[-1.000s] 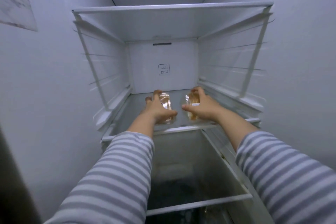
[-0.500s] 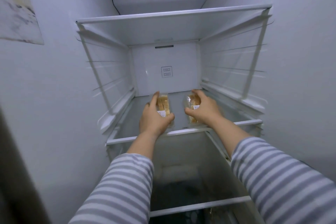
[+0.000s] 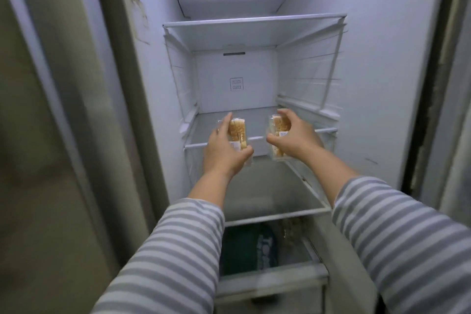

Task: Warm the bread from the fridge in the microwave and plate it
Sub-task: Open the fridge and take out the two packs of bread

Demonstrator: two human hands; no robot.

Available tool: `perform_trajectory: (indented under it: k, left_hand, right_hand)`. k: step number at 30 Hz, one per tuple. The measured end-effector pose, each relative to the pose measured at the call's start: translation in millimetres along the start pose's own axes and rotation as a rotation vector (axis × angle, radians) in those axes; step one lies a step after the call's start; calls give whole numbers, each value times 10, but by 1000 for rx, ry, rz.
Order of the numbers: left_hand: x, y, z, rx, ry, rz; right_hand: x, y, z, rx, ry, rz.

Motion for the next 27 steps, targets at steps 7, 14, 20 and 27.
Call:
perform_trajectory:
  k: [7,14,20,27]
  left_hand:
    - [1243,405,-114,36,60,108]
    - [2288,916,-318,95,140,137]
    - [3091,1466,-590,42,202,80]
    - [4143,2254,-713,-29,319,-68]
  right_hand:
    - [1415,246,97,8,-88,34]
    - [2540,494,280,41,-75,130]
    - [3276,775,556,-10,5,224]
    - [4233,814,996,-105,94,406]
Point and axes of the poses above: each hand's wrist, its own x-axis away from the middle knuckle, its own y-axis out of the back of the hand, z = x × y, the point moved 1 cm from there along -x, towards the middle knuckle, and after that the axes turned 2 degrees about x, right-handed, at the moved point
